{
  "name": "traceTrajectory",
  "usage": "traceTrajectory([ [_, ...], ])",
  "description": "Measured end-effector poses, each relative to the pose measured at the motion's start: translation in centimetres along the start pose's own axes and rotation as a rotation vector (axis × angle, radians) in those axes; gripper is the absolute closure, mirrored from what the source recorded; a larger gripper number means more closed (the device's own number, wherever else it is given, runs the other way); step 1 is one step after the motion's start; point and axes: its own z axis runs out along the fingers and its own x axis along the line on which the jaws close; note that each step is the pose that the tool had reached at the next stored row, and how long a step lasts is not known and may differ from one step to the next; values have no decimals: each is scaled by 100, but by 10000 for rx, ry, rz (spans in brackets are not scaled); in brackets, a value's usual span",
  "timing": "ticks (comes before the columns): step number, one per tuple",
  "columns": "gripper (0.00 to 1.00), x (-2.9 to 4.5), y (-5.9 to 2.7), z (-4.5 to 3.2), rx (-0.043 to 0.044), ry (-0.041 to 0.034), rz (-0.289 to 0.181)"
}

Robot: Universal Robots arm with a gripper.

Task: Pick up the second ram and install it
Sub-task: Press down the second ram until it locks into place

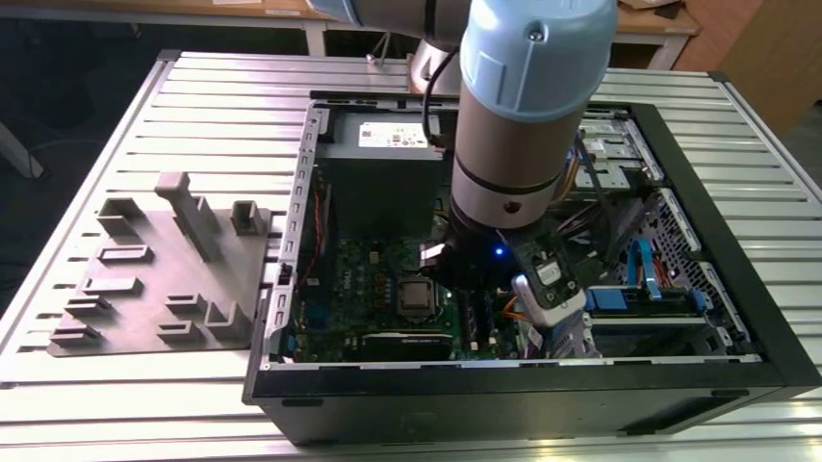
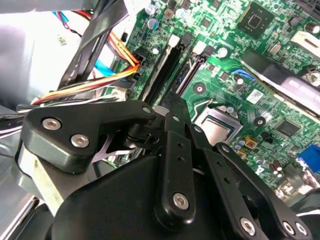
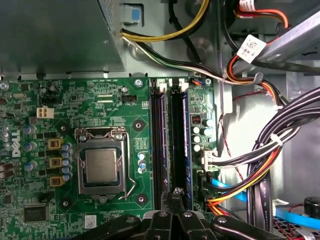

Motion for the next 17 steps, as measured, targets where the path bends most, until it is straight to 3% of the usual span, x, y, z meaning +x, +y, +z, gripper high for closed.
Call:
traceTrajectory([
  [17, 93, 7, -6, 107, 13, 3, -2],
])
